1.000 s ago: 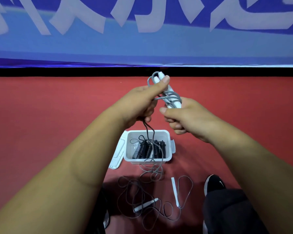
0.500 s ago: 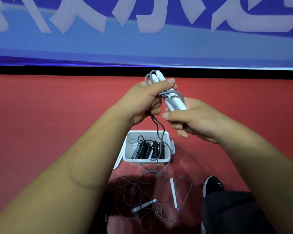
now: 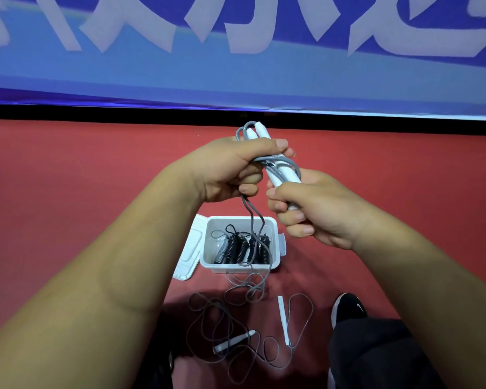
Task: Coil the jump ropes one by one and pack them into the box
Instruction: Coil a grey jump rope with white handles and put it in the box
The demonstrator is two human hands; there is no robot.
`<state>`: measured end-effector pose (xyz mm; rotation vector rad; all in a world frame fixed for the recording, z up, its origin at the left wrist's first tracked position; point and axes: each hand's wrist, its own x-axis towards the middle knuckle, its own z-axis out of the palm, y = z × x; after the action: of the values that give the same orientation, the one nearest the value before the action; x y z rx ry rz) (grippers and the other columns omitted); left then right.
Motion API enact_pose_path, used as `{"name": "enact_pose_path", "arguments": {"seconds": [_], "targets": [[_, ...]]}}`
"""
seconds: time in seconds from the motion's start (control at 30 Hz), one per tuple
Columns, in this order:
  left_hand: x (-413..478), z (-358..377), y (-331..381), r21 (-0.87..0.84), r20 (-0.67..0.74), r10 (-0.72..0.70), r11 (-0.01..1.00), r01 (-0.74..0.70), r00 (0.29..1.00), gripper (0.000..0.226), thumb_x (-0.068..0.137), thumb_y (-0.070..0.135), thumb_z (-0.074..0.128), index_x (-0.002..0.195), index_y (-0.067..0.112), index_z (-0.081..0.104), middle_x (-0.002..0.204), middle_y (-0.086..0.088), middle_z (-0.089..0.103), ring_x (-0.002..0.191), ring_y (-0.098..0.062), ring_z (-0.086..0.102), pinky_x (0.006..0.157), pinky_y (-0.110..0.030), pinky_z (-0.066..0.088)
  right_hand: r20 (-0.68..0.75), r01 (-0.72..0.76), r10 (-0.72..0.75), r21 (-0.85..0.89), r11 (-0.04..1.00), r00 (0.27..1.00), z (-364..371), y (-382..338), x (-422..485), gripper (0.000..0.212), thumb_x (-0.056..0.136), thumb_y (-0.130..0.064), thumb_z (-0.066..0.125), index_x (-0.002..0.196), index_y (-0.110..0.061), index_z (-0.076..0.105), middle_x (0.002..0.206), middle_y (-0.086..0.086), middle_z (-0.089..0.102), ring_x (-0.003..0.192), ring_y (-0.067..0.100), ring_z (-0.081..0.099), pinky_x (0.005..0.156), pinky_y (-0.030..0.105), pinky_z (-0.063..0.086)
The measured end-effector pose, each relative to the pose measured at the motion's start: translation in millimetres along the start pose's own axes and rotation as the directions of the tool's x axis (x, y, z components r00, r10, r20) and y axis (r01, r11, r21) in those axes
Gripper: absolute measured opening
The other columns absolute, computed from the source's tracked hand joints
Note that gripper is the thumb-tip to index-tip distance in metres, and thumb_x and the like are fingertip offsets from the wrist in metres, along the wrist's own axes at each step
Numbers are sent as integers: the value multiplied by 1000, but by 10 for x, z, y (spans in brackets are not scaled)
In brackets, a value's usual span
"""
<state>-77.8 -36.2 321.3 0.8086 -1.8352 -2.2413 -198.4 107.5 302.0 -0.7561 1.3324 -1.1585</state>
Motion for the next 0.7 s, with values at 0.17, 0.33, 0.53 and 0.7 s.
{"name": "enact_pose_path", "arguments": {"seconds": [0.17,0.33,0.53,0.7], "targets": [[-56,-45,31,26,19,-15,1000,14,1000,20,97,35,70,97,17,79,53,1,16,48,-14,13,54,-31,12,6,43,-43,-11,999,999,24,21,18,11,100,-1,55,101,-11,52,74,5,48,54,13,27,43,25,21],[-69,-98,7,100,-66,-8,995,15,998,41,94,53,71,70,23,58,59,-1,18,54,-19,12,49,-28,19,-38,43,-44,-31,999,998,23,2,99,11,99,-2,52,101,-13,55,73,3,45,55,12,25,45,26,18],[-136,-113,-24,394,-24,57,918,-43,998,47,105,49,56,94,6,75,58,3,32,53,-16,23,52,-27,24,-248,18,-71,-211,977,966,-131,58,278,17,95,-1,48,107,-10,58,70,4,48,47,11,32,45,24,25],[-263,-96,10,514,129,119,841,-168,985,38,105,37,61,89,5,72,62,-1,38,63,-25,29,57,-32,29,-291,-32,-75,-348,937,954,-208,54,332,27,93,-5,52,116,6,60,67,2,53,43,9,40,43,23,34]]}}
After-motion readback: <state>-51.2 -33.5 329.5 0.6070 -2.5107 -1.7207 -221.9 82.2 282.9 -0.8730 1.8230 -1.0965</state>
